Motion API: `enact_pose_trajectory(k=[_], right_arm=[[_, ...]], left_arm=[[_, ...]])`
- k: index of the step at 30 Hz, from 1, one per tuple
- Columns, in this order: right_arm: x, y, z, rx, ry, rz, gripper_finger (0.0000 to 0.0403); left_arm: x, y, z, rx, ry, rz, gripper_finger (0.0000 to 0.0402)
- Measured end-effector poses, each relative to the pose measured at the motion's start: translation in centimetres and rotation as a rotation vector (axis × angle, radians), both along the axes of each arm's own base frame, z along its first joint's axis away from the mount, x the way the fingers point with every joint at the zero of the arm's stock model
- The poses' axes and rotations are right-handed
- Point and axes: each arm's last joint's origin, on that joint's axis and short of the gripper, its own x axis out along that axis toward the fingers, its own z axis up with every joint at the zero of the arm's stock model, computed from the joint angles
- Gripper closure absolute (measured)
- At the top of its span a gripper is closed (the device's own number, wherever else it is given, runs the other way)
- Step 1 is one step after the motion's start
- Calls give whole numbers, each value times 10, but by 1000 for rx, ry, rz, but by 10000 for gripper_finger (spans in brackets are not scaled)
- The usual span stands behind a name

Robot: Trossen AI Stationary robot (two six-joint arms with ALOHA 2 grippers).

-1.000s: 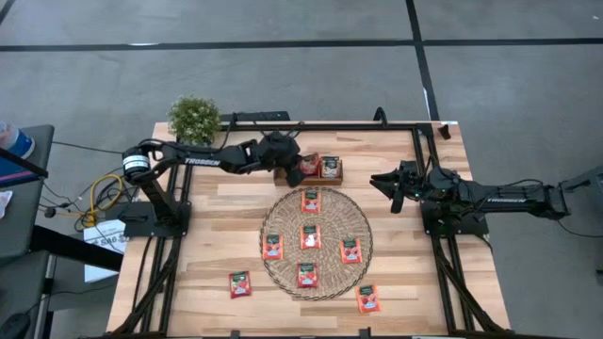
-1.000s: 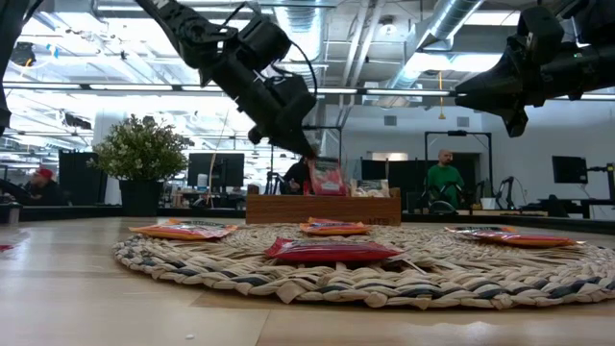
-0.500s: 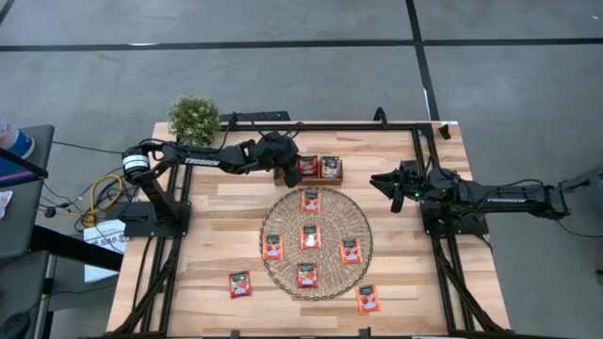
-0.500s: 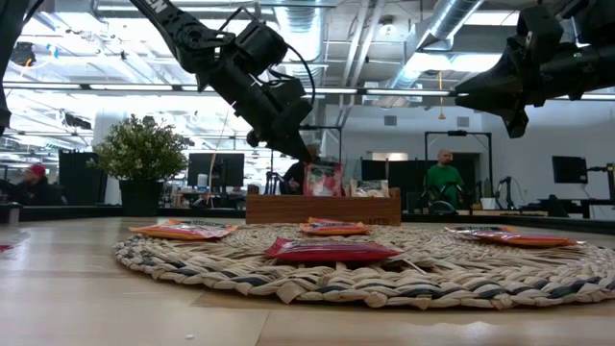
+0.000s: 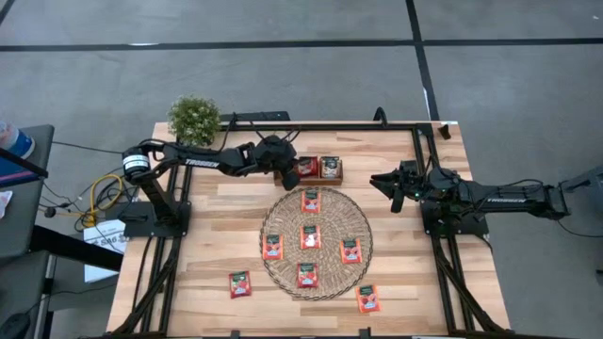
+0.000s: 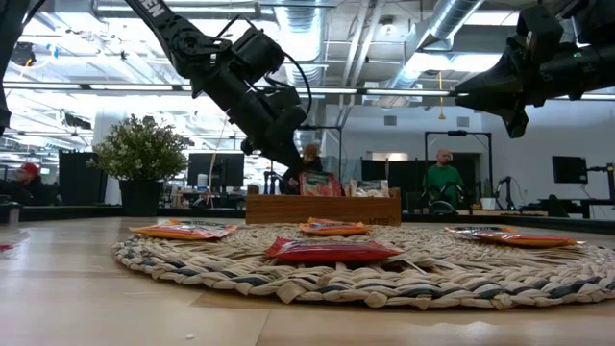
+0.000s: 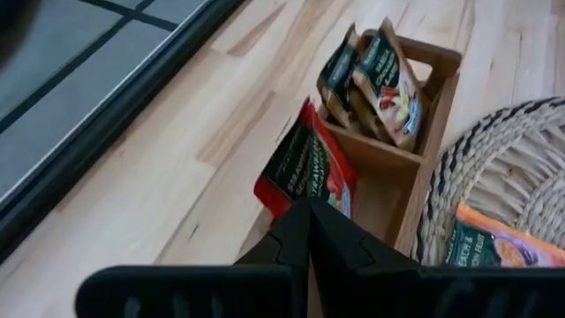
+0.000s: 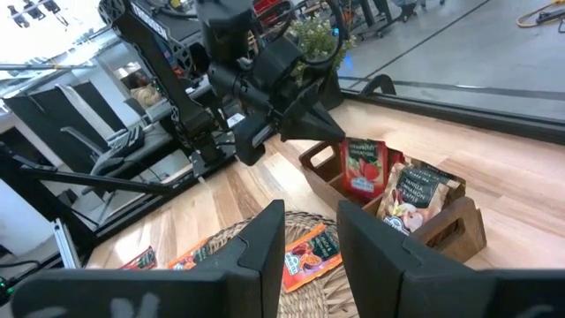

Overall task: Pick & Place Tea
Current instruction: Put the red tea bag into the middle section of the wooden organizer

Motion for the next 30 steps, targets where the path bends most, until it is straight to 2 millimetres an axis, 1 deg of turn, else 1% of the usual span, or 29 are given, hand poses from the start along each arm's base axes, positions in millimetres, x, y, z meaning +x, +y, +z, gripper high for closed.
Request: enact_pose_trajectory(k=[9,22,30], right_arm=[[0,0,0,0,0,0,305],[0,0,0,0,-1,0,305],[0,0,0,0,-3,4,305]], left_arm=[[3,0,4,13,-48,-26,401],[2,0,3,7,-39,-36,402],[7,1,-17,-20,11,-32,402]])
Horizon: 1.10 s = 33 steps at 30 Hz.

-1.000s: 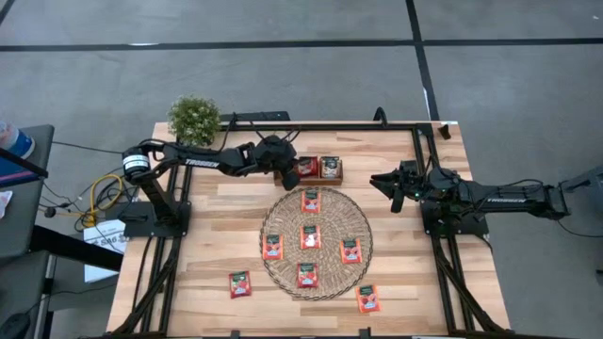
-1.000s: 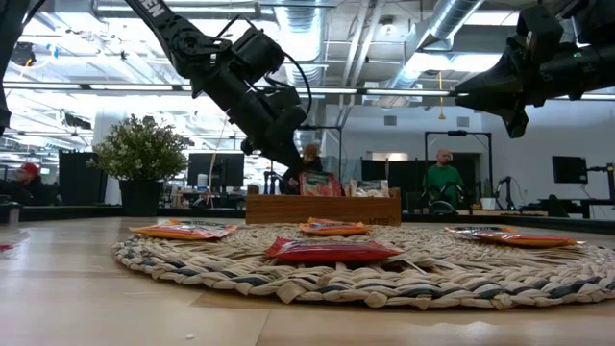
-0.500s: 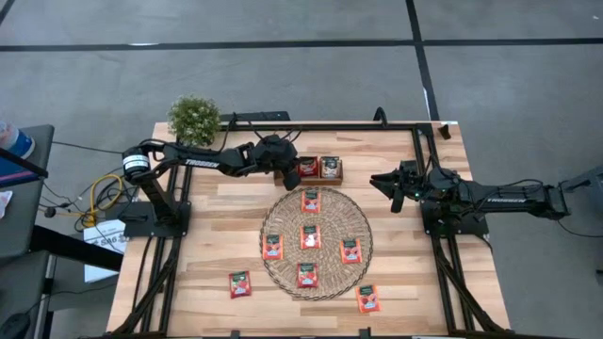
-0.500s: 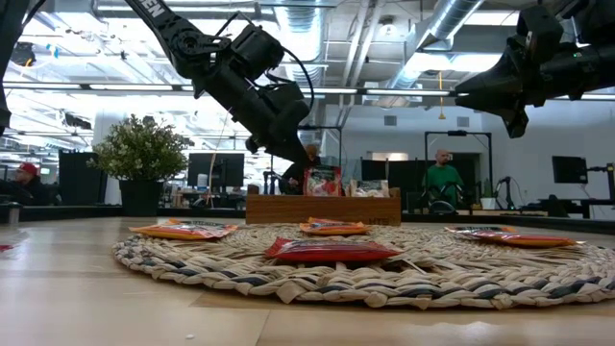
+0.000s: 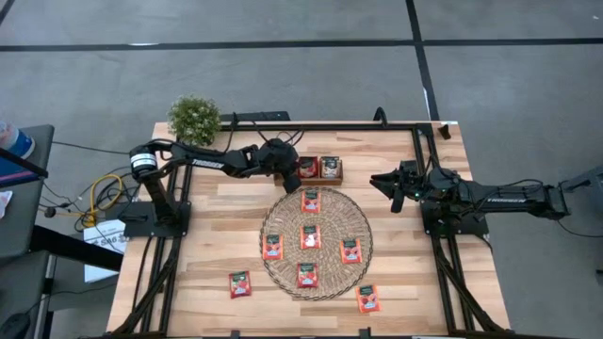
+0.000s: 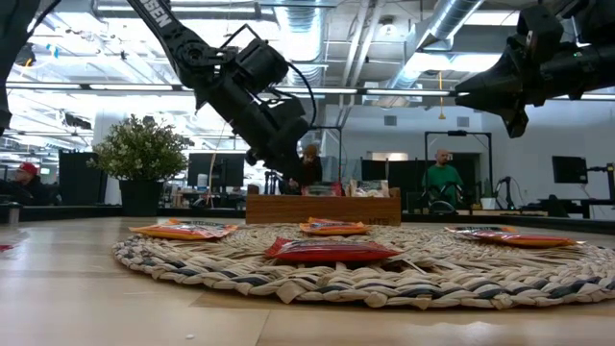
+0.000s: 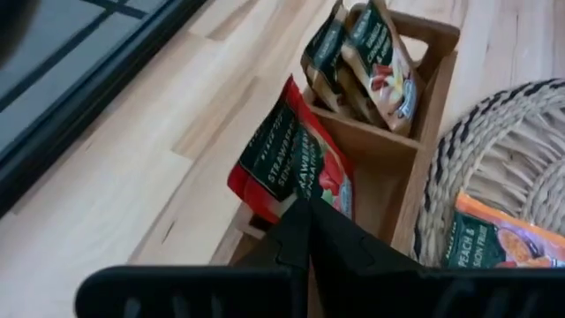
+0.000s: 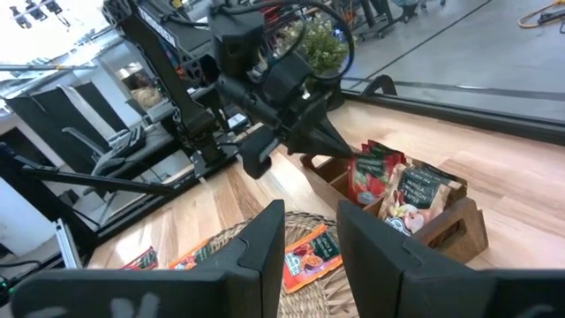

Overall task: Pick & Place Tea
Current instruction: Put the red tea bag into the middle section of the wooden organizer

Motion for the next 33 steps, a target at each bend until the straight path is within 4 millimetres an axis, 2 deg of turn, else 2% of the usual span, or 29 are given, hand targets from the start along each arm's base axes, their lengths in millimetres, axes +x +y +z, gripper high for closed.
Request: enact_pose_trajectory(k=[33], right_arm=[[0,0,0,0,-1,-1,305]], left_arm=[[2,2,4,49,-30,49,401]])
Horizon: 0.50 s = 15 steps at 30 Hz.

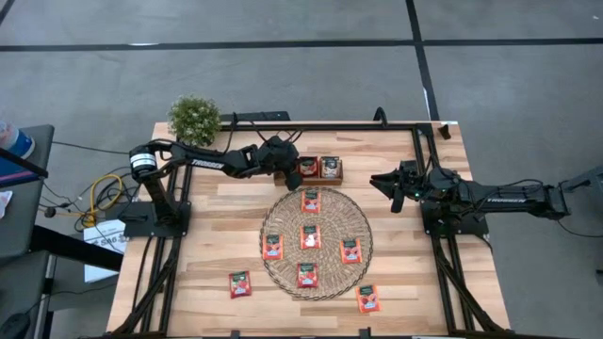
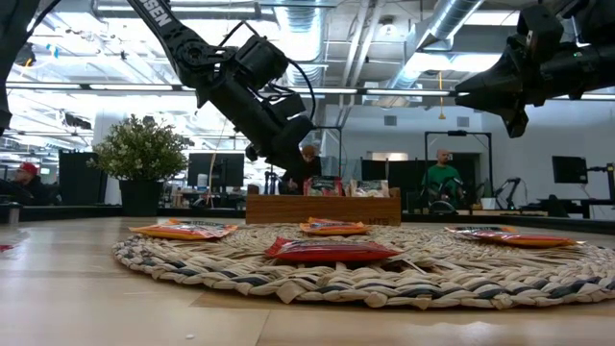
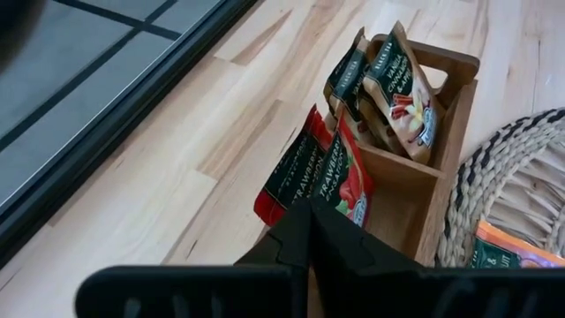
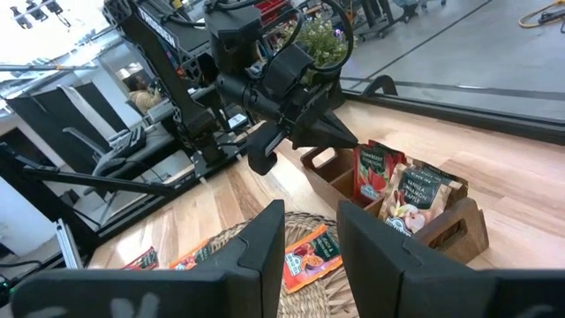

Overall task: Pick & Place Tea
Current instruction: Put the red tea bag into the middle section of the wooden organizer

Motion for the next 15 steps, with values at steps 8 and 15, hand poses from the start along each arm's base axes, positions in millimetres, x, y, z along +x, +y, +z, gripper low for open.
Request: enact_pose_trajectory(k=[8,15], right_arm=[[0,0,0,0,0,0,305],[0,0,0,0,0,0,305]], left_arm=[[0,0,0,2,1,-2,401],[0,-1,0,-17,-6,-32,399]])
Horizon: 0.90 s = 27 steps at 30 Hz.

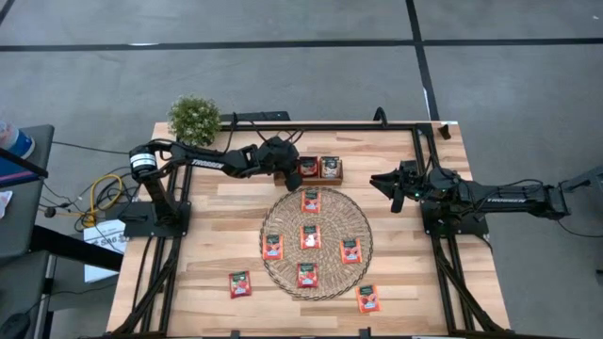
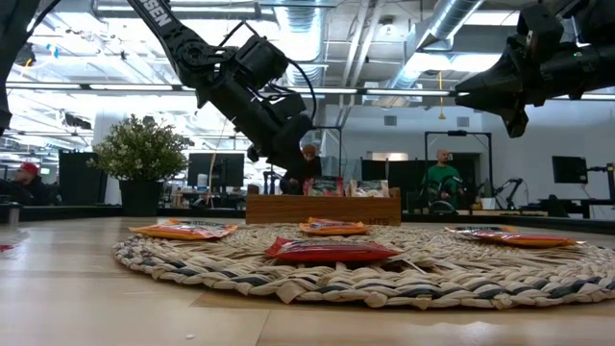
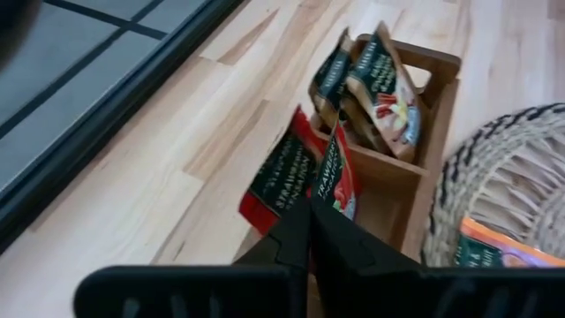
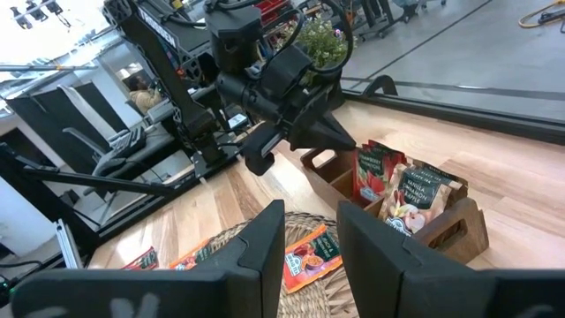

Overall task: Pick & Place Tea
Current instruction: Put the red tea bag into the middle section of the wooden organizer

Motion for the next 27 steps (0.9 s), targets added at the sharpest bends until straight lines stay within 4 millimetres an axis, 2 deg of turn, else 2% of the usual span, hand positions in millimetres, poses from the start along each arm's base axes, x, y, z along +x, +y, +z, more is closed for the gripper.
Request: enact_pose_trajectory(k=[3,12,15,21,25,27], right_arm=[[0,0,0,0,0,0,305],[0,0,0,0,-5,1,305],[0,0,0,0,-5,1,305],[0,0,0,0,-4,1,305],[0,0,0,0,-4,1,305],[0,0,0,0,-5,1,305]], left_arm=[[0,0,0,-7,-2,-11,383],[0,0,0,-4,-3,1,301],[-2,-1,9,3,-22,7,286],[-6,-15,70,52,-146,-24,280],[-31,-39,115,47,-151,-73,280],[-50,-54,128,11,-91,-98,280]])
